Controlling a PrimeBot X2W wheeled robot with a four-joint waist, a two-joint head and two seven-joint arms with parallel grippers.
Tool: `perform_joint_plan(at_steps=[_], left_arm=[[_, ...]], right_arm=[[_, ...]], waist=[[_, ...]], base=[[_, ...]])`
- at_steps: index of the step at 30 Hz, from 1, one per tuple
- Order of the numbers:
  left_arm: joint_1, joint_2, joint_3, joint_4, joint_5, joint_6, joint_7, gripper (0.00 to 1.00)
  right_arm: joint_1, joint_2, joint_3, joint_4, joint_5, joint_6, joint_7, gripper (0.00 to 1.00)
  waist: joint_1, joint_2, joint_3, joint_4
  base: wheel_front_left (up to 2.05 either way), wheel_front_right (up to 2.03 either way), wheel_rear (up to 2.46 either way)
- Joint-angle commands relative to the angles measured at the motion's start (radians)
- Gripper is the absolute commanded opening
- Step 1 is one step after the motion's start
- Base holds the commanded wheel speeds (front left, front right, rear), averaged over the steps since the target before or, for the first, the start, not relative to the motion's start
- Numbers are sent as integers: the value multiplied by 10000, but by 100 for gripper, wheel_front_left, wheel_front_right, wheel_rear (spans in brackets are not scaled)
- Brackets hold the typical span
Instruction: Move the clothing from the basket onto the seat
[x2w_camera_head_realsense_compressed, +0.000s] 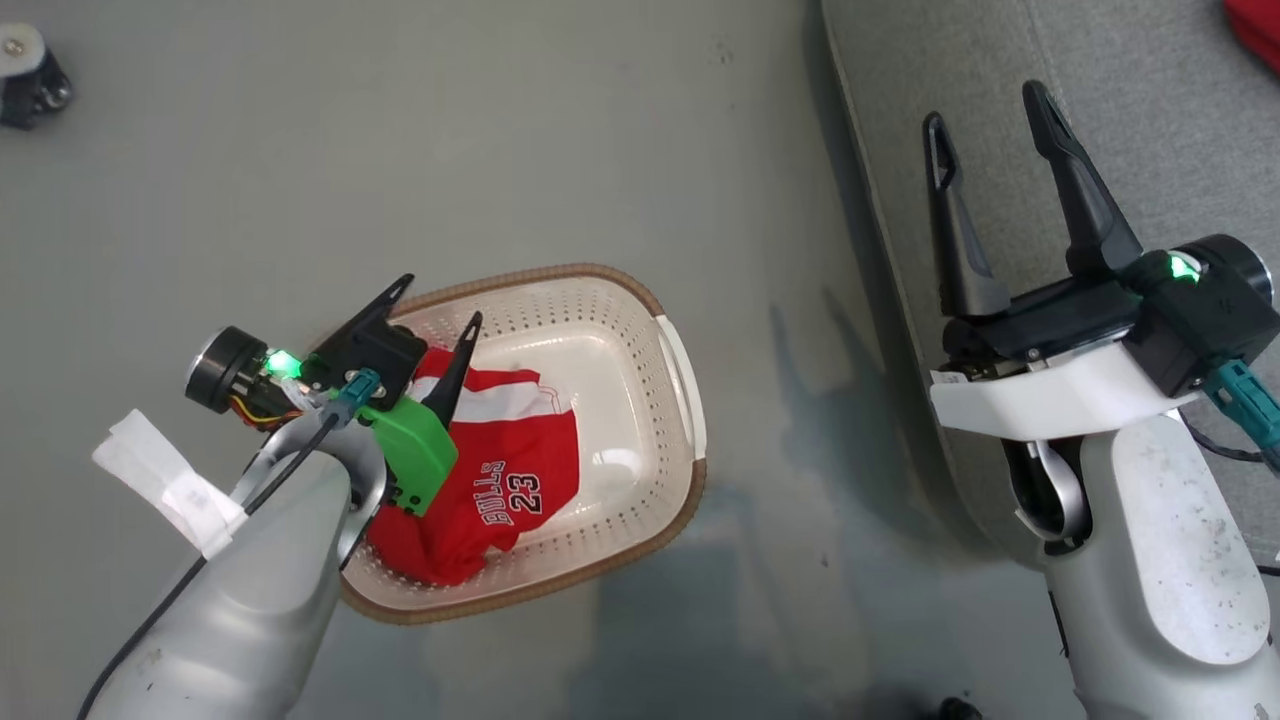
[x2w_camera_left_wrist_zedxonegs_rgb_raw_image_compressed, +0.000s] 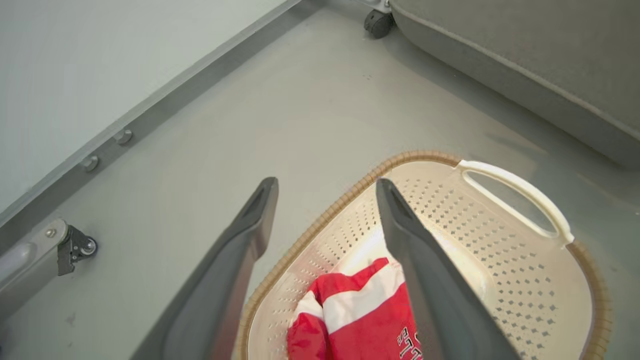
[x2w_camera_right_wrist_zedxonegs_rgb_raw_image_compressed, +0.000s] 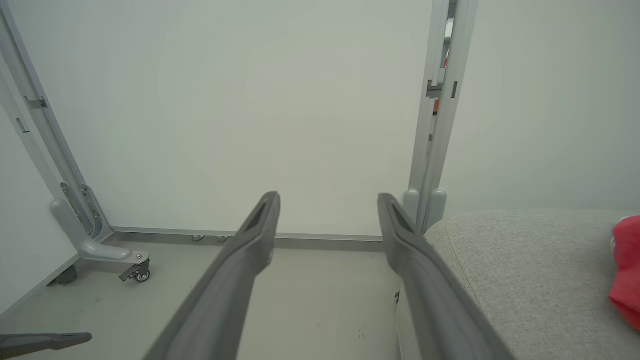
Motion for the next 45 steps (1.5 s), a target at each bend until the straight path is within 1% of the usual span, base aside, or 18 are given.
perform_joint_plan(at_steps=[1,10,20,25,32,39,45], left_arm=[[-358,114,-160,352,-108,-20,7,100],[-1715,201,-1489,2520,-179,-21,5,100],[-2755,200,-2628,4151,-165,-21,427,100],[-3180,348,-3124,4461,-158,-21,834,100],[-3717,593,-3354,4724,-149,-21,1796,100],[-4062,580,-3653,4802,47,175,2615,100],[-4282,602,-3866,4820,87,129,3321,100]], right_arm=[[-250,-16,21,-75,-39,-10,-33,100],[-993,-16,207,-338,37,-10,-33,100],[-1333,-16,255,-580,254,-10,-33,100],[-1380,-16,205,-764,305,-10,-34,100],[-1360,-16,134,-1041,290,-10,-33,100],[-1231,-16,130,-1217,274,-10,-33,100],[-1126,-16,46,-1365,281,-11,-33,100]], waist=[[-1,79,1154,-523],[-1,79,2502,-816],[-1,79,3441,-1093],[-1,79,3899,-1212],[-1,79,4436,-1217],[-1,79,4728,-1168],[-1,79,4978,-1215]], base=[[0,0,0],[0,0,0],[0,0,0],[0,0,0],[0,0,0],[0,0,0],[0,0,0]])
